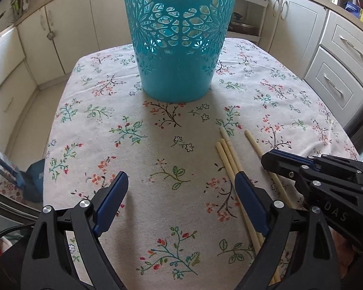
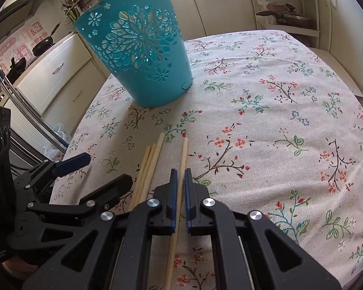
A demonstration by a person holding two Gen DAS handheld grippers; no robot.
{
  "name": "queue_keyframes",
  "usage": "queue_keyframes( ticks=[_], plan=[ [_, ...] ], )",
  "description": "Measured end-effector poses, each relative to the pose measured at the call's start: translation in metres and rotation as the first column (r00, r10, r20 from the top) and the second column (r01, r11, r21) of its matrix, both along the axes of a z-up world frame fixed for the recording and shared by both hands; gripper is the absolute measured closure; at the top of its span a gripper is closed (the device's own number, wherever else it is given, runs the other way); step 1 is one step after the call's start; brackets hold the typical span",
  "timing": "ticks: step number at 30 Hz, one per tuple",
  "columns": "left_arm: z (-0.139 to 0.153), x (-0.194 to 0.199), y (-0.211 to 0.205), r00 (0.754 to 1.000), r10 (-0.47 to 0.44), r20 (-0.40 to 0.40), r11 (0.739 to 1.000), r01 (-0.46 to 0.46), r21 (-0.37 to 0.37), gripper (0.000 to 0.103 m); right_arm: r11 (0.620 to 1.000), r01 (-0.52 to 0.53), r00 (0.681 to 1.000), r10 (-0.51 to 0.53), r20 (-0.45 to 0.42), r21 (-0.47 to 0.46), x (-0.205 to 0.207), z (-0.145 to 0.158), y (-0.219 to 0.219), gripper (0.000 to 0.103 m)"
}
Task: Organize utensils
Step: 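Close the left gripper on a chopstick while the right gripper grips another chopstick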
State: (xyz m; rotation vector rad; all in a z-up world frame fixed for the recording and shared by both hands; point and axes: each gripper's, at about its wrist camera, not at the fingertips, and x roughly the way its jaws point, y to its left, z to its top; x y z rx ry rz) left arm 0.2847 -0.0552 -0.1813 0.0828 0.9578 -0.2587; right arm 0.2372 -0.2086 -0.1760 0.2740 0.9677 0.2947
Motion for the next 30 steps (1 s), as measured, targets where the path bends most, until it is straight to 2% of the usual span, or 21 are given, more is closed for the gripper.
queue_keyframes(
  ticks=[6,10,25,30],
  plan=[
    [-0.003,-0.002,-0.007,1.0,-0.015,-0.009,1.0,0.015,0.025,0.017,0.999,0.0,1.0,0.002,-0.03,0.054,0.001,-0.001,-0.008,0.096],
    [-0.003,-0.002,-0.009,1.0,-0.014,-0.006,0.999,0.014,0.034,0.017,0.999,-0.002,0.999,0.004,-0.033,0.054,-0.001,-0.001,-0.008,0.096],
    [-0.004,-0.01,-0.008,0.991,0.125,-0.04,0.992,-0.124,0.017,0.017,0.994,0.016,0.998,-0.009,-0.06,0.109,0.002,-0.003,-0.015,0.096],
    [-0.007,-0.008,-0.02,0.989,0.145,-0.031,0.987,-0.142,0.068,0.016,0.994,0.013,0.998,-0.007,-0.061,0.108,0.0,-0.001,-0.014,0.096]
  ],
)
